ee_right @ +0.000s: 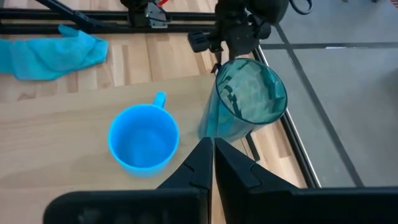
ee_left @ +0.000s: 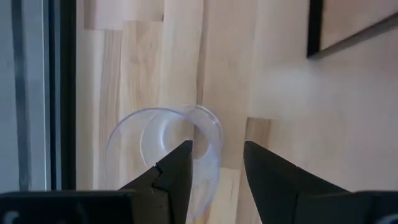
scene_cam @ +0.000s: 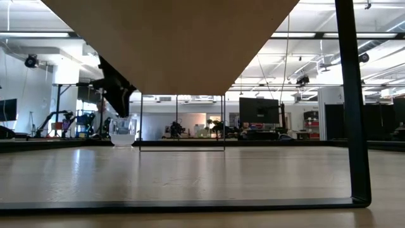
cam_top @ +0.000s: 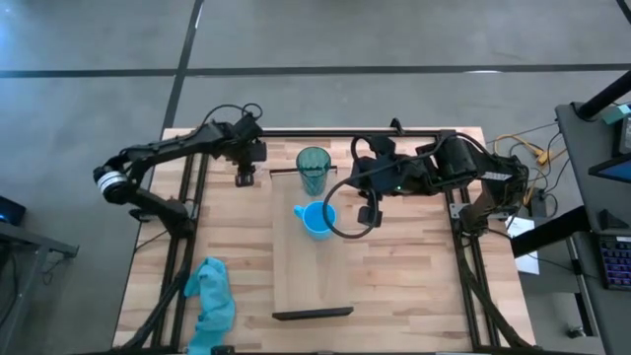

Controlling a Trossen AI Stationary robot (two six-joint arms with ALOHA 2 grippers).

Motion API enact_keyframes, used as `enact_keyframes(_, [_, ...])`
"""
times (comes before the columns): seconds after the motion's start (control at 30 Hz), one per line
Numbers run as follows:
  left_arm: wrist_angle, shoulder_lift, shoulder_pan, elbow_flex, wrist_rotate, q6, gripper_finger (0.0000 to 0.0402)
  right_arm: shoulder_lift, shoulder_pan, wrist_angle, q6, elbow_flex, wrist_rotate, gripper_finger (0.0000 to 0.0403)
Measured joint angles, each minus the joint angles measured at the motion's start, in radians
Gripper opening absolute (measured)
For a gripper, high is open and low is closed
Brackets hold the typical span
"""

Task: Stack small to large cups/mugs on shelf
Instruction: Put the clear mug on the shelf

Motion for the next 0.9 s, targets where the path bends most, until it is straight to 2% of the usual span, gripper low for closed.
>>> enact_keyframes(0.63, [-0.003, 0.083, 0.041, 0.005, -0.021, -0.003, 0.0124, 0.000, 0.000, -0.021, 0.014, -0.002, 0.000, 0.0009])
enact_keyframes(0.73, [-0.004, 0.083, 0.041, 0.005, -0.024, -0.003, 0.0095, 0.000, 0.000, -0.022, 0.013, -0.002, 0.000, 0.0009])
enact_keyframes(0.9, [-0.004, 0.083, 0.041, 0.005, -0.024, -0.040, 0.0014, 0.000, -0.001, -0.046, -0.003, -0.002, 0.000, 0.0009])
